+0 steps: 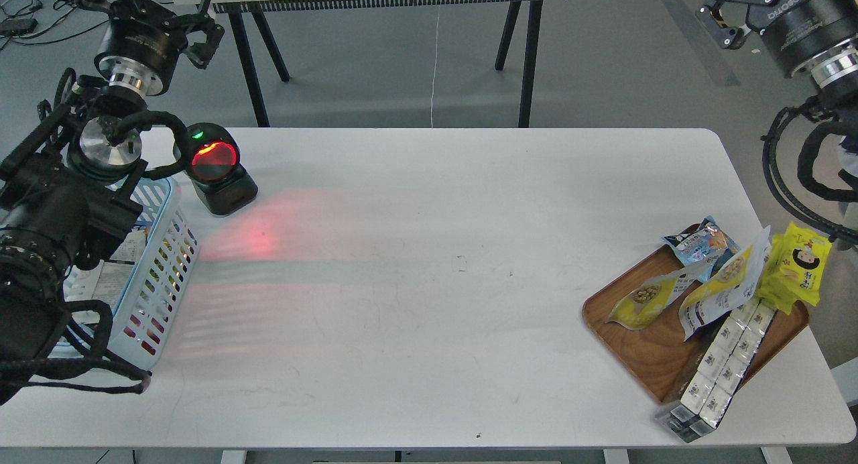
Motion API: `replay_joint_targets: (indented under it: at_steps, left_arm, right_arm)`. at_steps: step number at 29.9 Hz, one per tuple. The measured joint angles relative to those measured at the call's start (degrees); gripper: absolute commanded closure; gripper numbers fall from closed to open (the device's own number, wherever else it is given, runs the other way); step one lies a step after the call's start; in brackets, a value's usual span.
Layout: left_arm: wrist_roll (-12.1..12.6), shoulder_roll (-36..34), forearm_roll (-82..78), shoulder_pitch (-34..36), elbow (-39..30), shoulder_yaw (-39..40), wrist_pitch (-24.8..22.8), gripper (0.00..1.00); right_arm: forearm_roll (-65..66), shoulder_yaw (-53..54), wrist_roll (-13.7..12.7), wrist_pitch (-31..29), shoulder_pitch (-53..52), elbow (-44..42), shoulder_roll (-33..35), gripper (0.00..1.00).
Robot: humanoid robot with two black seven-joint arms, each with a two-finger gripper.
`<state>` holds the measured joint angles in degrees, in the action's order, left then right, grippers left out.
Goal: Scan snack and place in basket
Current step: 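Raise the right arm and move the right gripper toward the wooden tray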
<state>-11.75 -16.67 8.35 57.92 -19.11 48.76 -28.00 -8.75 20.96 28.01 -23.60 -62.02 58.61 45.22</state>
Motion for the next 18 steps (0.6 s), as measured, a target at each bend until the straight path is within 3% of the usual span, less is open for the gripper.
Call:
replay_joint_targets:
  at_steps: [9,14,18]
  left_arm:
    - [-0.01,0.15,0.00,0.11,-0.09,-0.16,0.00,0.00]
    - [-0.11,0.15,0.00,0.33,-0.12,-0.16,0.00,0.00]
    - [-0.70,0.16,-0.01,0.33,-0.10,-0.12,0.00,0.00]
  right_arm:
    - [21.97,-21.96,0.00,6.08,-22.59,14.96,6.94,0.01]
    - [32.67,-34.29,0.00,7.28,-35.37,18.47,5.74,0.01]
    - [43.81,-43.82,0.00,7.49,-43.55,19.97,0.89,0.01]
